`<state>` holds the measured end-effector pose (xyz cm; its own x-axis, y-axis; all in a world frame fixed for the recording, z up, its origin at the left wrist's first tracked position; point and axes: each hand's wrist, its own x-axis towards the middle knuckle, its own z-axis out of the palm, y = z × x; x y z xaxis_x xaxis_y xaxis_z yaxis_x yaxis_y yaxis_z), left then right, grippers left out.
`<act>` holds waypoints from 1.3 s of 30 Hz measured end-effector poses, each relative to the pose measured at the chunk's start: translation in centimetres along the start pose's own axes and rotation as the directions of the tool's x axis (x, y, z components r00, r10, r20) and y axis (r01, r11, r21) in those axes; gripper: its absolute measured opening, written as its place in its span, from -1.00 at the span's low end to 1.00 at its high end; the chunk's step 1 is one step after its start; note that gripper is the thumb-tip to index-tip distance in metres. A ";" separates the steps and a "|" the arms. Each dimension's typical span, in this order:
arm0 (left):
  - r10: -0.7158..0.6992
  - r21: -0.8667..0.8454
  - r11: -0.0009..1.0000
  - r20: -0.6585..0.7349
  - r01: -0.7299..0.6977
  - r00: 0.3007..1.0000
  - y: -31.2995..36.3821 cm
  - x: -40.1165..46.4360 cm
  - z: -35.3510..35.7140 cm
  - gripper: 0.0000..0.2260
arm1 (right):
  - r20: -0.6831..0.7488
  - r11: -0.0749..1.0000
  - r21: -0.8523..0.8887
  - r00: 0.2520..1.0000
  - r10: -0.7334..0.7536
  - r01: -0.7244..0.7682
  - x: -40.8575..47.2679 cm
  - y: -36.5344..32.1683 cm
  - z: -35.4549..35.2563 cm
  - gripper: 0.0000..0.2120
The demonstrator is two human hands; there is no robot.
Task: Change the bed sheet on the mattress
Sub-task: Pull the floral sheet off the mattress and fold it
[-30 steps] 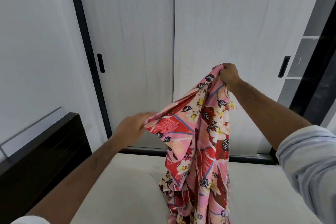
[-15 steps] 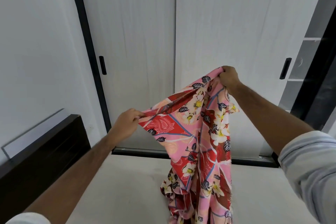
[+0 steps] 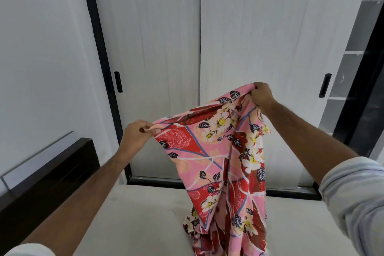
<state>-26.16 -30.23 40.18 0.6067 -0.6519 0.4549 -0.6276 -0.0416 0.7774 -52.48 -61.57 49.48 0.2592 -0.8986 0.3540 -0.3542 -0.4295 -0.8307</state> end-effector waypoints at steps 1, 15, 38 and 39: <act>0.034 -0.046 0.998 0.000 -0.033 0.999 0.1 -0.1 -0.3 -0.90 | -0.001 1.000 0.003 1.000 0.010 -0.010 0.0 0.0 0.0 -0.69; 0.418 0.396 0.837 -0.019 -0.377 0.908 0.8 0.0 -2.1 -0.86 | 0.051 0.997 0.001 0.996 0.072 -0.072 0.0 1.4 0.3 -0.71; -0.168 -0.336 0.934 -0.116 0.121 0.979 0.4 -0.1 -3.1 -0.95 | 0.440 0.966 -0.066 0.862 0.253 -0.250 -2.3 0.6 -0.2 -0.81; -0.190 -0.307 0.939 -0.089 0.155 0.978 -0.7 -0.1 -2.7 -0.95 | 0.434 0.963 -0.100 0.860 0.269 -0.251 -2.6 0.5 0.2 -0.81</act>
<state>-24.44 -28.08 40.78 0.7561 -0.5619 0.3354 -0.3457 0.0921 0.9338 -53.20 -59.45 48.04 0.5179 -0.8489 -0.1054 -0.4957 -0.1974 -0.8458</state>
